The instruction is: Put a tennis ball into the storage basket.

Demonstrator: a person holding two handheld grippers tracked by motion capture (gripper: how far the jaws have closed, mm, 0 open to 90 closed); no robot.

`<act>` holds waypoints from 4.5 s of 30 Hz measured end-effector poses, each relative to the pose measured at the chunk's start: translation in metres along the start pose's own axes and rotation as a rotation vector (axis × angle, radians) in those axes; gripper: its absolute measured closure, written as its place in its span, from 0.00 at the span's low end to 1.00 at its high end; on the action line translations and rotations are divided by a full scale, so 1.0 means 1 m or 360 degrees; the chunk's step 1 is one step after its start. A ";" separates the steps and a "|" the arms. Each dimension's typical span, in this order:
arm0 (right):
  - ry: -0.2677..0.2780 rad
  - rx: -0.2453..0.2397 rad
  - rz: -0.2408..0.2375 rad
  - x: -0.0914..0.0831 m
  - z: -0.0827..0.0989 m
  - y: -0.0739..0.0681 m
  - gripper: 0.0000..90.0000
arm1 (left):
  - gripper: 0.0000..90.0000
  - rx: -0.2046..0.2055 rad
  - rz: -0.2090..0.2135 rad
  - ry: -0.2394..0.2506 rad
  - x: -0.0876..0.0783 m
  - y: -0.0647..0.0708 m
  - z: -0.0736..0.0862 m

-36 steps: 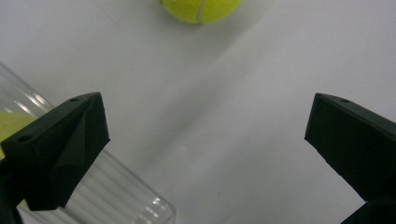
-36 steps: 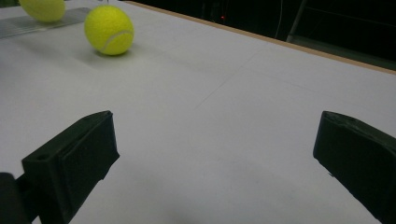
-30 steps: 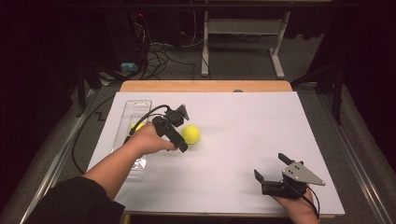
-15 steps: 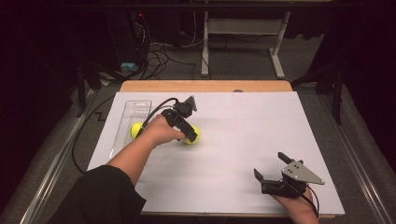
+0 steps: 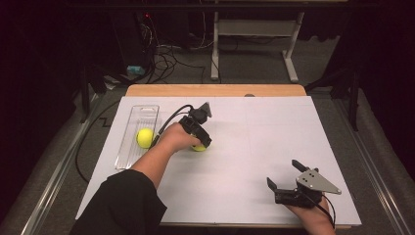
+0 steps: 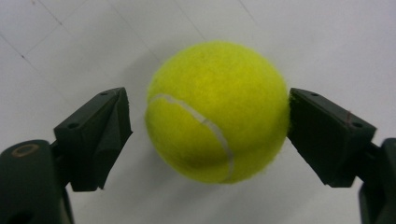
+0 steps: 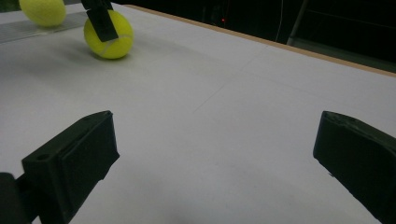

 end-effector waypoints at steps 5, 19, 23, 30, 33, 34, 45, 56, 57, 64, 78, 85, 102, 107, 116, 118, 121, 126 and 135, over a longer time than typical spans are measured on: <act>-0.0002 -0.0011 -0.0003 0.000 0.001 0.000 0.00 | 0.29 0.0021 -0.0005 -0.0019 -0.001 0.002 0.001; 0.0001 -0.0005 -0.0002 0.000 0.000 0.000 0.00 | 0.30 0.0023 -0.0016 -0.0017 -0.002 0.004 0.002; 0.0002 -0.0004 0.0000 -0.001 0.000 0.000 0.00 | 0.30 0.0030 -0.0007 -0.0004 -0.005 0.006 0.002; 0.0004 -0.0012 -0.0001 -0.001 -0.001 0.000 0.00 | 0.30 0.0041 -0.0010 -0.0006 -0.012 0.009 0.006; 0.0004 -0.0011 -0.0003 -0.001 -0.001 0.000 0.00 | 0.30 0.0045 -0.0014 -0.0011 -0.015 0.010 0.009; 0.0006 -0.0012 -0.0003 -0.001 -0.001 0.000 0.00 | 0.30 0.0046 -0.0015 -0.0009 -0.016 0.011 0.010; 0.0004 -0.0013 -0.0005 -0.001 -0.001 -0.002 0.00 | 0.30 0.0052 -0.0027 -0.0034 -0.035 0.014 0.028; 0.0006 -0.0006 -0.0007 -0.001 -0.002 -0.002 0.00 | 0.30 0.0015 -0.0030 -0.0040 -0.057 0.007 0.056; 0.0007 -0.0010 -0.0007 -0.001 -0.002 -0.002 0.00 | 0.30 0.0009 -0.0025 -0.0041 -0.059 0.007 0.059; 0.0001 -0.0019 -0.0010 0.000 -0.001 -0.003 0.00 | 0.30 -0.0002 -0.0034 -0.0053 -0.068 0.005 0.073; -0.0002 -0.0015 -0.0008 0.000 0.000 -0.003 0.00 | 0.30 -0.0023 -0.0045 -0.0026 -0.107 0.004 0.091; -0.0004 -0.0019 -0.0009 0.000 0.000 -0.004 0.00 | 0.30 -0.0071 -0.0085 -0.0009 -0.129 -0.004 0.105; -0.0004 -0.0020 -0.0009 -0.001 -0.001 -0.005 0.00 | 0.30 -0.0146 -0.0126 0.0002 -0.143 -0.024 0.138; -0.0007 -0.0017 -0.0005 -0.001 -0.001 -0.004 0.00 | 0.30 -0.0165 -0.0138 -0.0004 -0.142 -0.029 0.144; -0.0009 -0.0020 -0.0007 0.000 0.000 -0.005 0.00 | 0.30 -0.0202 -0.0159 -0.0012 -0.139 -0.039 0.153; -0.0009 -0.0026 -0.0009 0.000 0.000 -0.005 0.00 | 0.30 -0.0208 -0.0168 -0.0016 -0.136 -0.041 0.155; -0.0008 -0.0024 -0.0010 -0.001 0.000 -0.005 0.00 | 0.30 -0.0219 -0.0171 -0.0022 -0.130 -0.045 0.158; -0.0011 -0.0021 -0.0009 -0.001 0.000 -0.005 0.00 | 0.30 -0.0239 -0.0173 -0.0044 -0.120 -0.052 0.162; -0.0011 -0.0022 -0.0008 0.000 0.000 -0.005 0.00 | 0.30 -0.0253 -0.0189 -0.0076 -0.104 -0.059 0.166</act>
Point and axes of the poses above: each handheld gripper's, and its own axes: x roughly forward along the jaws, z roughly out of its underside, y roughly to its right, the point moved 7 cm from there along x, roughly forward along the jaws, and after that the axes turned 14 degrees about z, right-handed, at the moved point
